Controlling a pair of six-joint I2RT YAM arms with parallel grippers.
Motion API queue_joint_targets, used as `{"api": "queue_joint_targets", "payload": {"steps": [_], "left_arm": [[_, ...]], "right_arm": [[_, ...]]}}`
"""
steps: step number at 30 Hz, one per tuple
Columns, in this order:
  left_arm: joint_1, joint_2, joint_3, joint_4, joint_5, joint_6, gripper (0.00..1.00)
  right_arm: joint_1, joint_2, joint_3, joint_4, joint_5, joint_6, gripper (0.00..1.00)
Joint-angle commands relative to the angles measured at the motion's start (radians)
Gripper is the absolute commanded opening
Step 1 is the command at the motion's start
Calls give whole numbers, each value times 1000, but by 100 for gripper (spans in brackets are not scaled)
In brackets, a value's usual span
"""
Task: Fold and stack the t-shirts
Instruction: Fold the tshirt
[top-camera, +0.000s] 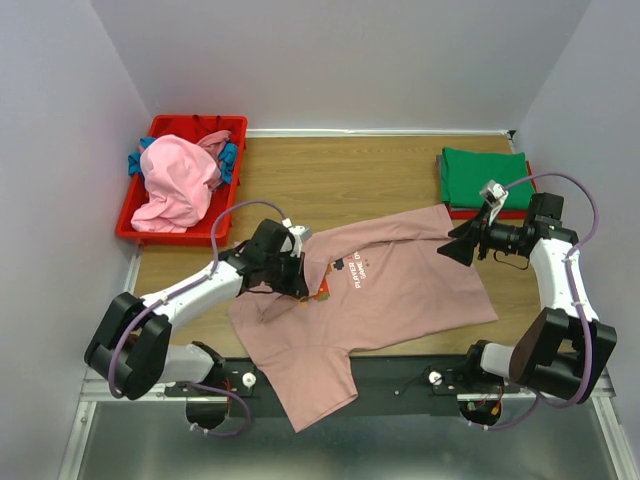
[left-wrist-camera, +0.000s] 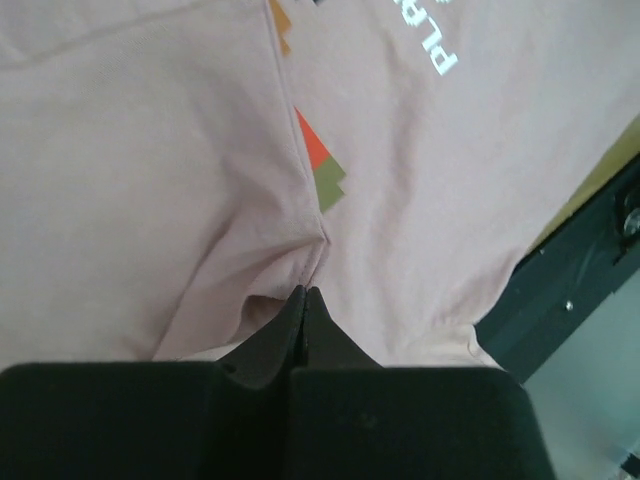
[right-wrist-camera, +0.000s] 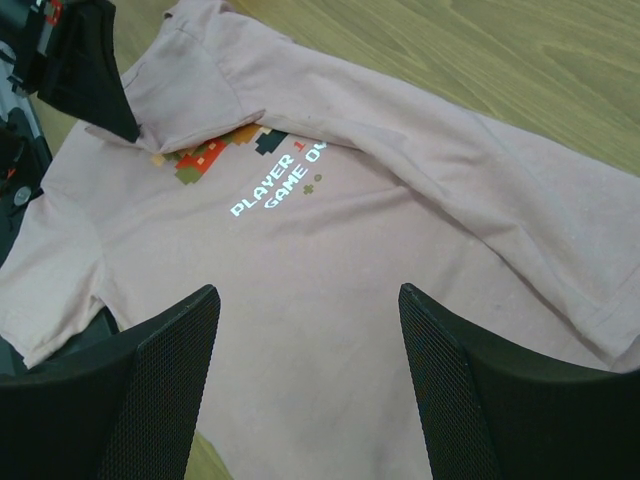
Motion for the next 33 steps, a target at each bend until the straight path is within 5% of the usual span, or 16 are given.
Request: {"api": "queue_joint_targets", "payload": {"steps": [1,7,11,14,20,26,33], "left_arm": [[-38,-11,-28,66,81,-37,0],[-106,24,-31,124,119,-80,1],[-132,1,-16,101,109,-66,30],[-132,-69,41,-1,-57,-56,46],[-115,-294,15,-14,-347,-154,63],[-60,-411,-111,89,-402,-255,66],[-9,-365,-229,259,-320,-338,65]], "right_arm": [[3,14,-2,-21,14,1,79],[3,70,3,-7,91,19,77],[3,159,37,45,219,88,71],[3,237,67,152,330,226,69],[10,382,162,297,480,390,65],[13,541,247,347,574,454,62],[29,626,285,358,560,495,52]]}}
